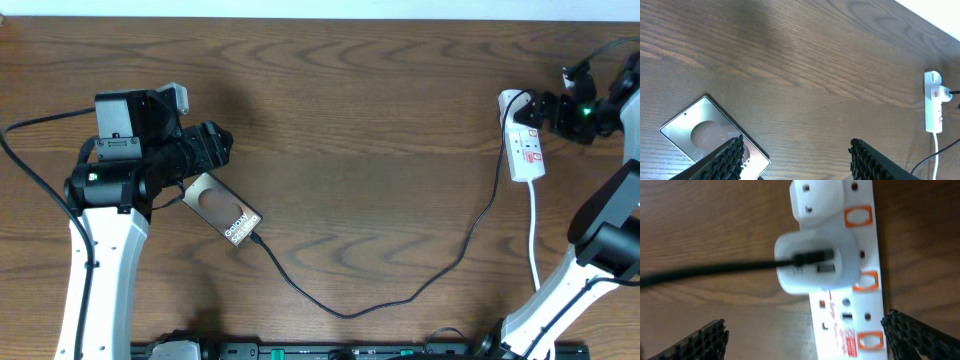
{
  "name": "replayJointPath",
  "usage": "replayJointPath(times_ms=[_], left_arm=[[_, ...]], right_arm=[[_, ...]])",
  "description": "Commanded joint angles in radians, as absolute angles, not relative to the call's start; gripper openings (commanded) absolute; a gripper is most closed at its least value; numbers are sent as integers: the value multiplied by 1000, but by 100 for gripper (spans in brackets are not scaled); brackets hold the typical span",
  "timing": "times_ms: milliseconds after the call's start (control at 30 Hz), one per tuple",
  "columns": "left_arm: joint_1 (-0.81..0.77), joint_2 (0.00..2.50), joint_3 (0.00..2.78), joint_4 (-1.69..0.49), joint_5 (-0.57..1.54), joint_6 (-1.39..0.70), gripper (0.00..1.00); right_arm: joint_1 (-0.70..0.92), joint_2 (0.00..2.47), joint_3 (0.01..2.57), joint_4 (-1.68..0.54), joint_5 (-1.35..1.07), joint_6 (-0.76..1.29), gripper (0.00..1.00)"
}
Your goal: Plug charger to phone and switch on socket
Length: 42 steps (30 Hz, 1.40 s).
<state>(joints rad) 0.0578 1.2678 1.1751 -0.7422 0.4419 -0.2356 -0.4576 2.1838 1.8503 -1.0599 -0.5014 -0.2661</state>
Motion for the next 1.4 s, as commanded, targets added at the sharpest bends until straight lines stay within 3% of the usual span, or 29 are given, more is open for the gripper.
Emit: replayJointPath(times_ms=[0, 1367], left_arm=[[55, 1274, 1196, -748, 432, -236, 66], [55, 1341, 1196, -754, 432, -236, 66]], right_arm=[[-430, 2180, 1849, -1035, -417, -240, 99], [-430, 2329, 1849, -1014, -606, -240, 99]])
